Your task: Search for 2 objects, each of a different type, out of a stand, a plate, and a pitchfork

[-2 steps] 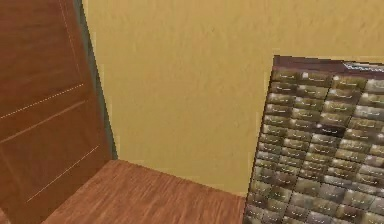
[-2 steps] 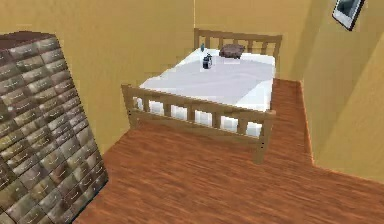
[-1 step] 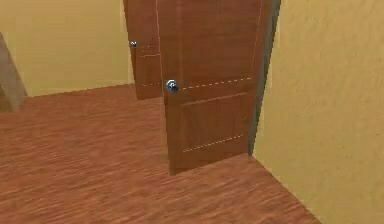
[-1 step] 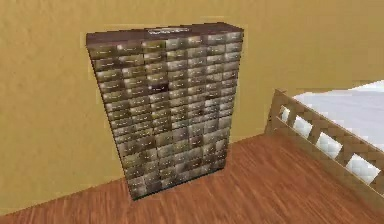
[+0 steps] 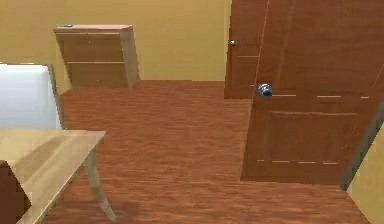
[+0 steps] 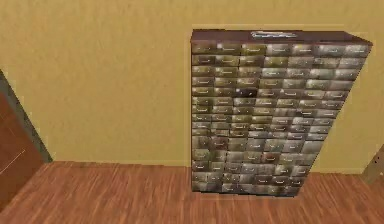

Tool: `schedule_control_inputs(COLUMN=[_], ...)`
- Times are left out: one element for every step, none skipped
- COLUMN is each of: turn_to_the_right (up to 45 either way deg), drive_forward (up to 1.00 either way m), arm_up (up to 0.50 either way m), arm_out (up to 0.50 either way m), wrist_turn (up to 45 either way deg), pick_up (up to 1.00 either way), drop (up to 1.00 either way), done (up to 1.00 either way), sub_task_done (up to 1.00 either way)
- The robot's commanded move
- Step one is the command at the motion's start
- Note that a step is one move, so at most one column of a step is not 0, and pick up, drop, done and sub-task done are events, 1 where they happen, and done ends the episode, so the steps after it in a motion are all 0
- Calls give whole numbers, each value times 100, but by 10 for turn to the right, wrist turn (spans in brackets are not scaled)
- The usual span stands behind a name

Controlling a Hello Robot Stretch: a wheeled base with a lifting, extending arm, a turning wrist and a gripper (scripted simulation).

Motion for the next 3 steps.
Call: schedule_control_inputs(turn_to_the_right=[0, -30, 0], drive_forward=[100, 0, 45], arm_up=[0, 0, 0], arm_out=[0, 0, 0], wrist_turn=[0, 0, 0], pick_up=[0, 0, 0], drop=[0, 0, 0], done=[0, 0, 0], sub_task_done=[0, 0, 0])
